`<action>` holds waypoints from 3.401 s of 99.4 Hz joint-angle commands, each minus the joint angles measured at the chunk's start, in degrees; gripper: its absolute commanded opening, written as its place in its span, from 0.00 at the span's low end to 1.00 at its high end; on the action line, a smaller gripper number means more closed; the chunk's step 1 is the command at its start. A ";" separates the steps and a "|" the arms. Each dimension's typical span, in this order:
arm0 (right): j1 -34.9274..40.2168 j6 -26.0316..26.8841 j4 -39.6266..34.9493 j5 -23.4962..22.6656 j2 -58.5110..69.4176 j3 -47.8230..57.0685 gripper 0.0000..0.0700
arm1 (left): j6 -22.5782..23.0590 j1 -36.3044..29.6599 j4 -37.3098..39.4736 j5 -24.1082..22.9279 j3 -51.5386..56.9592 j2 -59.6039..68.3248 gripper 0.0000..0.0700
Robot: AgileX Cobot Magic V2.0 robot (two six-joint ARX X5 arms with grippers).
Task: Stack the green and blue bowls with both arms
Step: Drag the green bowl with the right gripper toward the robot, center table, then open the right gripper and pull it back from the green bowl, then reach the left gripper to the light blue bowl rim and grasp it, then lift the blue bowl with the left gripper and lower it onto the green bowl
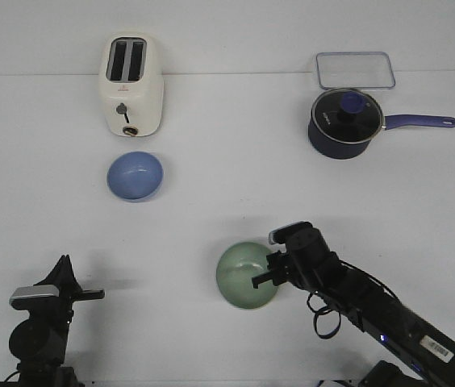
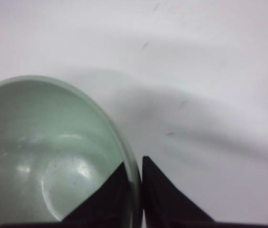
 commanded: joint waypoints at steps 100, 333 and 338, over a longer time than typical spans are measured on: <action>6.51 -3.48 2.71 12.13 -17.81 -0.85 0.63 | 0.37 0.04 0.74 0.15 -1.16 -0.09 0.02; 18.14 -6.01 7.61 24.79 -42.47 -17.53 0.63 | -16.74 -0.70 -14.45 15.19 70.71 99.56 0.01; 18.14 -6.03 7.76 24.79 -42.47 -17.53 0.63 | -16.52 -0.72 -14.60 15.37 70.71 97.57 0.01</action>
